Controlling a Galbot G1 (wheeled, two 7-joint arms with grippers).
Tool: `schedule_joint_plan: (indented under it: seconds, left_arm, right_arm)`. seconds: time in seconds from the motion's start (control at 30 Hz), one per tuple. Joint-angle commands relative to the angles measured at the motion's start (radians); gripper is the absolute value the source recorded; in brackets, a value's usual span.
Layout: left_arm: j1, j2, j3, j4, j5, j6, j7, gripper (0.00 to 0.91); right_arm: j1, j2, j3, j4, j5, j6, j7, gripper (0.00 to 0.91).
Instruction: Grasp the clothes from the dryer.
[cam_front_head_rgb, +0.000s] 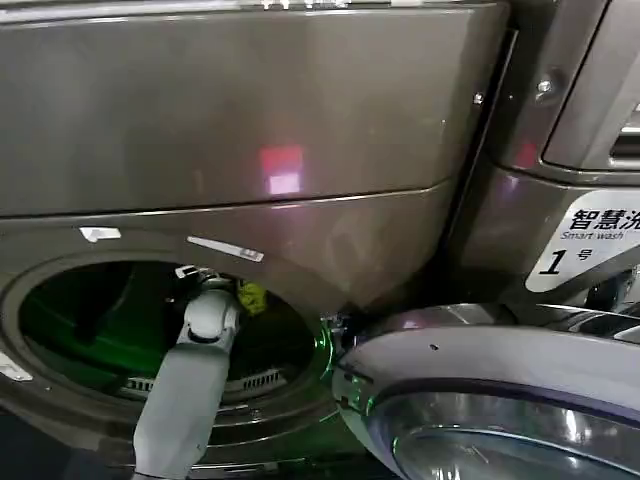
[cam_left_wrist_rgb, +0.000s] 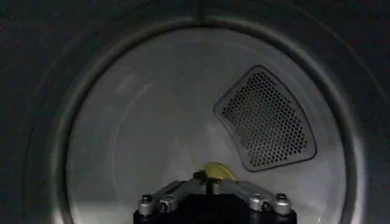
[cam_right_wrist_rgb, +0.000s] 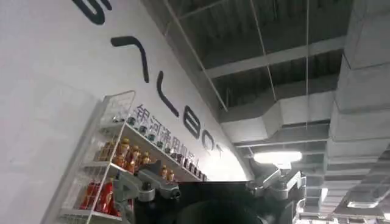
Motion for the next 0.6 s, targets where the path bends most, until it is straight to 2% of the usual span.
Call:
schedule_joint_plan:
  seconds: [0.03,0.37,0.6]
  left_arm:
    - [0.008,0.001,-0.003,-0.008,0.009,0.001,-0.005,0.0]
    - [0.025,-0.001,-0.021,-0.027,0.026,0.006,-0.008,0.0]
    - [0.077,0.001,-0.037,-0.081,0.055,0.04,-0.009,0.0]
  right_arm:
    - [0.002,0.001,0.001,0.008,-0.001,0.001,-0.007,0.907]
    - [-0.002,0.004,0.016,0.01,-0.009,-0.014,-0.014,0.907]
    - [-0.003,0.007,0.018,0.017,-0.007,-0.014,-0.016,0.907]
